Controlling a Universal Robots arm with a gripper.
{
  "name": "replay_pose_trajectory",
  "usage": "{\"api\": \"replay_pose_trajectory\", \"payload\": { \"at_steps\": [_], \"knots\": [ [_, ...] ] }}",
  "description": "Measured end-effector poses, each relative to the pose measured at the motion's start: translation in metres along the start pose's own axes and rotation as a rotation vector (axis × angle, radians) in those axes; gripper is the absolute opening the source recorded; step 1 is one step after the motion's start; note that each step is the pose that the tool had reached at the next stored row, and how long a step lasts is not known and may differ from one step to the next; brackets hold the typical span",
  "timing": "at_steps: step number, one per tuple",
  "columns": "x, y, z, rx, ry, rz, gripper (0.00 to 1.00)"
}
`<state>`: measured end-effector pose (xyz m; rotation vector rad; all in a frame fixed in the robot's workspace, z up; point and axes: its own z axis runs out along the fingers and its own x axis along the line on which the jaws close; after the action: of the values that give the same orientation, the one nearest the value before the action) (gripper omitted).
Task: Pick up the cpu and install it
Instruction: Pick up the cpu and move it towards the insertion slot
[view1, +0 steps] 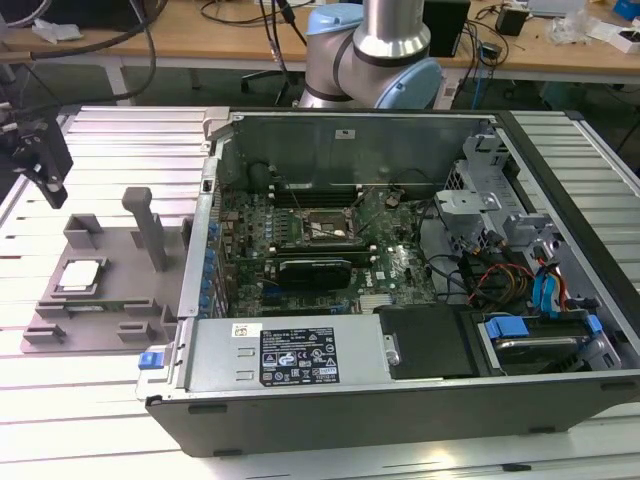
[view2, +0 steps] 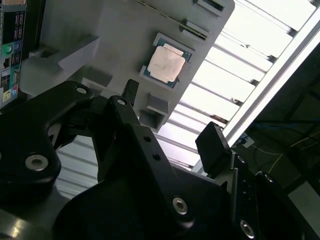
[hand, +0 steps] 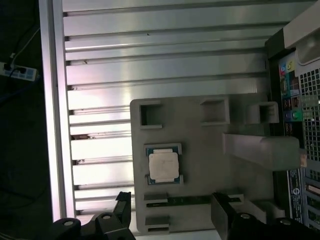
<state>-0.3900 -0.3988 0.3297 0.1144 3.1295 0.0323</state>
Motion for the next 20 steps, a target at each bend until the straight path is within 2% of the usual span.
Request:
{"api": "replay_pose_trajectory", "payload": {
  "at_steps": [5,6,8,12,15,17,20],
  "knots": [
    [0.0001,0.0003,0.006,0.0102,-0.0009,-0.001,0.74],
    [0.0002,0.0009,0.0086,0.0127,-0.0009,-0.006,0.74],
    [0.0001,0.0012,0.0122,0.013,-0.0008,-0.01,0.74],
    [0.0004,0.0017,0.0235,0.0134,-0.0009,-0.015,0.74],
    [0.0005,0.0023,0.0292,0.0183,-0.0011,-0.018,0.74],
    [0.0001,0.0034,0.0343,0.0248,-0.0016,-0.025,0.74],
    [-0.0009,0.0037,0.0393,0.0257,-0.0014,-0.029,0.74]
  ]
}}
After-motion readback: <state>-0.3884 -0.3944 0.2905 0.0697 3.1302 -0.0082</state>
